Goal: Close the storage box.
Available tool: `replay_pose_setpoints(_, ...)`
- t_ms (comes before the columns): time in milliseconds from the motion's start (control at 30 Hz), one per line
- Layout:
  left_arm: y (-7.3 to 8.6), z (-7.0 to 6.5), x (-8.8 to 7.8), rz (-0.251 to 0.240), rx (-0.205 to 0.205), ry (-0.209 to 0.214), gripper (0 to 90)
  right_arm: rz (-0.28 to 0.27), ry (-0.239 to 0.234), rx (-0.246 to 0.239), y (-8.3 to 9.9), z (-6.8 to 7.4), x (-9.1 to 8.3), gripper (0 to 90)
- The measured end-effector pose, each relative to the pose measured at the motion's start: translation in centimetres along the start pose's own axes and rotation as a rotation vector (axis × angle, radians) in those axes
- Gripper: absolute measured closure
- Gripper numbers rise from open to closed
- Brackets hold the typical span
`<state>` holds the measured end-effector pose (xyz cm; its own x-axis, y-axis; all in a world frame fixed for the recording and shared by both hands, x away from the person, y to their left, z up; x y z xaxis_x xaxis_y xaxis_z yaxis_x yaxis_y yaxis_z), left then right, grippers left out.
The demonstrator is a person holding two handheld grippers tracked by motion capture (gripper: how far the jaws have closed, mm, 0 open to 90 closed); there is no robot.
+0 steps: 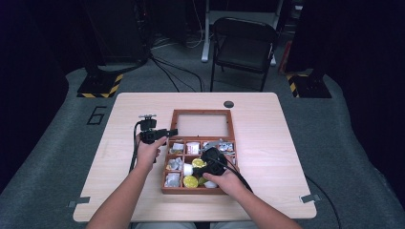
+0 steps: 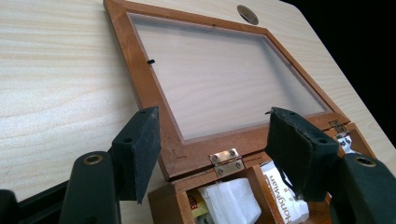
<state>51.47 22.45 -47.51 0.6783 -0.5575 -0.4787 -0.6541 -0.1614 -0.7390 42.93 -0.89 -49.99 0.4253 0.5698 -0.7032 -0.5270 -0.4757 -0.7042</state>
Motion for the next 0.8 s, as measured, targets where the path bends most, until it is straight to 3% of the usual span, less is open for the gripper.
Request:
replay_pose_setpoints(300, -0.1, 0.1, -0.1, 0.003, 0.007, 0.0, 35.3, -0.008, 0.001, -0.004, -0.1, 0.0, -0.2, 37.2)
replay_pose_setpoints(633, -0.1, 0.1, -0.1, -0.004, 0.0, -0.003, 35.8, -0.028, -0.023, 0.022, -1.2, -0.4, -1.9, 37.3)
replay_pose_setpoints(733, -0.1, 0.2, -0.1, 0.003, 0.01, -0.005, 35.9, -0.035, -0.032, 0.02, -1.6, -0.4, -2.4, 37.2)
replay_pose_setpoints(800, -0.1, 0.2, -0.1, -0.007, -0.006, -0.008, 36.0, -0.038, -0.033, 0.009, -1.8, -0.2, -2.7, 37.3)
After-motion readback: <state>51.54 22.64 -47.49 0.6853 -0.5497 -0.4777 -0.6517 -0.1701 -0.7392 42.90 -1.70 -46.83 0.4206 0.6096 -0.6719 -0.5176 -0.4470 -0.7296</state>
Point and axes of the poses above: each handheld gripper's, and its own axes: x roughly forward along the jaws, y roughly out of its underside, z roughly to its left, the point moved 2 cm from there along x, roughly forward along the jaws, and after that the axes turned 7 degrees about -z, right-handed, at the moved point
